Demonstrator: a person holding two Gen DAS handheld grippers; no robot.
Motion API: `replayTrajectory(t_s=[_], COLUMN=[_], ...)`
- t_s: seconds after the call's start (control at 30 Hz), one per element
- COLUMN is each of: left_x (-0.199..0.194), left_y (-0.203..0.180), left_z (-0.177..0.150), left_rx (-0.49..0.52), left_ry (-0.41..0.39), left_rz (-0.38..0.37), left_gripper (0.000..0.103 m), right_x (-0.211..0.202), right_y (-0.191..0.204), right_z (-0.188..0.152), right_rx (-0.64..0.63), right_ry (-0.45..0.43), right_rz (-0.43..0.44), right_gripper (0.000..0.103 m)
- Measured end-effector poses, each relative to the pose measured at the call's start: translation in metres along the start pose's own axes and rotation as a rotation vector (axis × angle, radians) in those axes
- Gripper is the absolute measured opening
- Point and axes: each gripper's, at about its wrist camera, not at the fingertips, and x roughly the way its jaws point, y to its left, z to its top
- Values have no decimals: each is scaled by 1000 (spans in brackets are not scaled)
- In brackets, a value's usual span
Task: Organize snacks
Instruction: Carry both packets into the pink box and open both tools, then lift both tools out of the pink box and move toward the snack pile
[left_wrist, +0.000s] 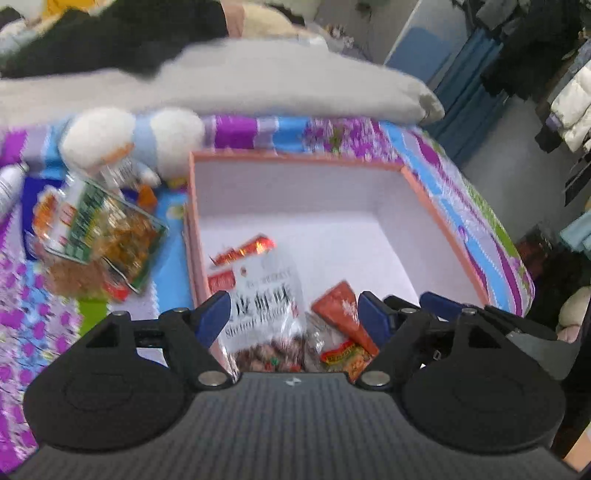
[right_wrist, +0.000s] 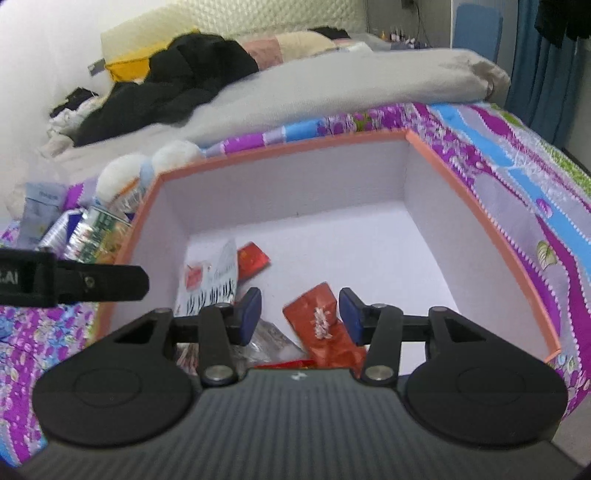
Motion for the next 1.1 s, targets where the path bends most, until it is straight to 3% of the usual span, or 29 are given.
replayTrajectory(t_s=[0.23, 0.53, 0.83, 1.1], left_x=[-75, -170, -254, -292], left_y=[-4, 8, 39, 73], left_z=[7, -11, -67, -138], left_rx=[64, 78, 83, 32], left_ry=[-123, -273, -370, -381], left_rz=[39, 28, 41, 66], left_gripper=[80, 80, 80, 80], right_x=[-49, -119, -175, -201], right_y=[17, 59, 106, 143], right_z=[14, 11, -28, -78], right_rx=[16, -20, -43, -58], right_ry=[-101, -226, -301, -317], right_rz=[17, 36, 90, 156], right_gripper=[49, 49, 49, 49])
